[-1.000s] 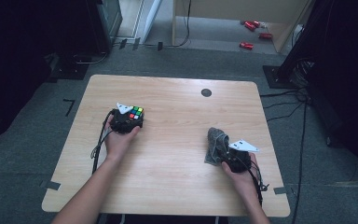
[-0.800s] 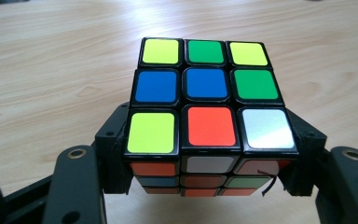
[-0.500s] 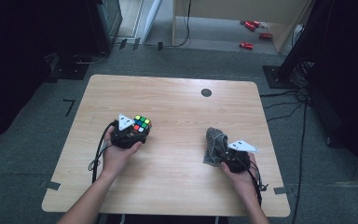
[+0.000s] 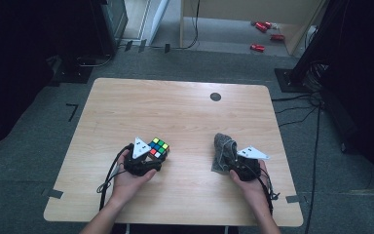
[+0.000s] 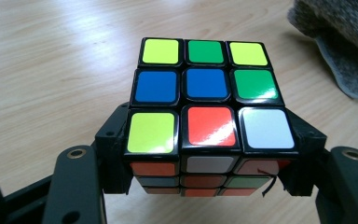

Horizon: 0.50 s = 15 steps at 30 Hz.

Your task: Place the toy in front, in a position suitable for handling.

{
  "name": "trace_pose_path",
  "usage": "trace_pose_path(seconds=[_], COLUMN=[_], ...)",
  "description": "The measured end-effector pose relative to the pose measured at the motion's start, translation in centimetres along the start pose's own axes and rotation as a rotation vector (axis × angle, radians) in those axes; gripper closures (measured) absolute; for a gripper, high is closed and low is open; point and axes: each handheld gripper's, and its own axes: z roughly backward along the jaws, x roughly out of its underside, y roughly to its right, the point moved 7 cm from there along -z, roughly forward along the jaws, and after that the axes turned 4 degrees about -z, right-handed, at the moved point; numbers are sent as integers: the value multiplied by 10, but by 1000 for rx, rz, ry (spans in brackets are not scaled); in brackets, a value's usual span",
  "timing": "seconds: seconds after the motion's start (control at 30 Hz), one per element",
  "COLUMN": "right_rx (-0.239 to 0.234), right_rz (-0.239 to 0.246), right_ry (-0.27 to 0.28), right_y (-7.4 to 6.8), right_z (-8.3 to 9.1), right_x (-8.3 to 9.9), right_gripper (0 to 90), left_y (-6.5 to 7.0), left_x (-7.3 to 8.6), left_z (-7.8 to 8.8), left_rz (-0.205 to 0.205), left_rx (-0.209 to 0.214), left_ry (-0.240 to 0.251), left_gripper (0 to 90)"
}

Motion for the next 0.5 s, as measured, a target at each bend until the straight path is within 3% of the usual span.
trace_pose_path(seconds=[0.07, 0.2, 0.5], right_rx=[-9, -45, -96], right_rz=[6, 17, 58], right_ry=[7, 18, 41], right_y=[-3, -12, -34], right_z=[1, 5, 8], right_x=[-1, -5, -11], right_gripper=[697, 700, 700], left_y=[4, 5, 9], left_x=[2, 4, 10], left_z=[1, 0, 1], left_rz=[-4, -12, -53], left_rx=[17, 12, 72], left_ry=[7, 18, 13], left_gripper=[352, 352, 352])
